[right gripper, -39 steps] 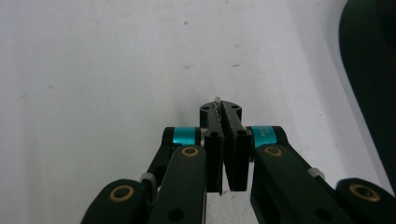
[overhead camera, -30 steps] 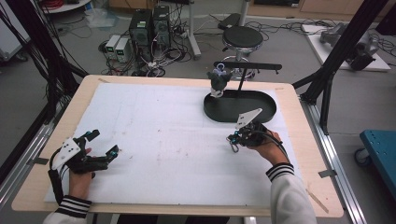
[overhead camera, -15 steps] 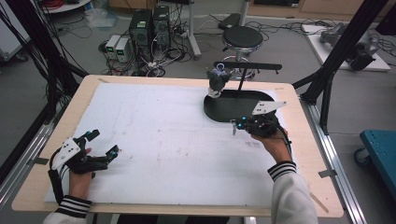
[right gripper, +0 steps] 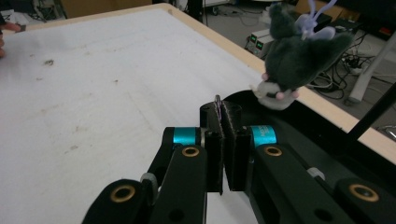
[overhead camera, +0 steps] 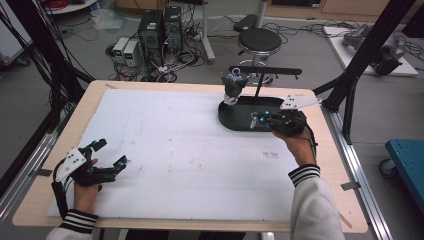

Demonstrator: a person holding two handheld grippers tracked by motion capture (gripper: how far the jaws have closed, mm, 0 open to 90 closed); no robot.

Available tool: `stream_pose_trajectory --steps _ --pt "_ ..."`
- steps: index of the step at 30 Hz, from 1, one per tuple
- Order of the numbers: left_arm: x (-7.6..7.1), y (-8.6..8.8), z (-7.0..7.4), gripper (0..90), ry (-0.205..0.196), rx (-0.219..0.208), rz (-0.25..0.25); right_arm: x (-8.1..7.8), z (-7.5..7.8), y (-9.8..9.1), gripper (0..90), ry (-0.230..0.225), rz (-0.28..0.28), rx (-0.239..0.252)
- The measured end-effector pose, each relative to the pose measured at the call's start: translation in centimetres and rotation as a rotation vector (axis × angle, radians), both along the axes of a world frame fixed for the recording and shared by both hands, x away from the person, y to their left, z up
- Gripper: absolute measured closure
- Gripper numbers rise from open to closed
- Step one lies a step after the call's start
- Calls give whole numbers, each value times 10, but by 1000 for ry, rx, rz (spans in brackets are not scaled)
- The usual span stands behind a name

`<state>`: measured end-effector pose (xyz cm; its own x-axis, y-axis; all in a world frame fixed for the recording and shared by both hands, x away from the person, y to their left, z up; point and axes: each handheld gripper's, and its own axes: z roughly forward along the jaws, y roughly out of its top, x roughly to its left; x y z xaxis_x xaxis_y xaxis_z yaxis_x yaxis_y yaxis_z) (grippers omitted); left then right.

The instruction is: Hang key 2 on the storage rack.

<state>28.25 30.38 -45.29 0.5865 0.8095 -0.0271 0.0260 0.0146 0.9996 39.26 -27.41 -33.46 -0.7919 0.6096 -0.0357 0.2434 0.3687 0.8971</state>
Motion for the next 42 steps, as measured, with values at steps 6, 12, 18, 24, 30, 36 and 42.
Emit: stream_pose_trajectory --steps 6,12,18,24,30,36,42 --pt "0 0 0 17 2 -1 0 8 11 -1 886 -12 -8 5" --pt "0 0 0 17 1 -5 0 17 23 -4 885 -30 -32 8" --pt "0 0 0 17 1 -5 0 27 36 -6 885 -44 -43 -4" --pt "0 0 0 18 2 -4 1 38 49 -8 885 -57 -65 -1" --pt "0 0 0 18 1 -6 1 47 58 -7 885 -52 -76 -4" --pt "0 0 0 17 4 -6 0 60 69 -6 885 -41 -79 -18" --pt "0 0 0 17 4 -6 0 72 79 -4 885 -29 -69 -40"
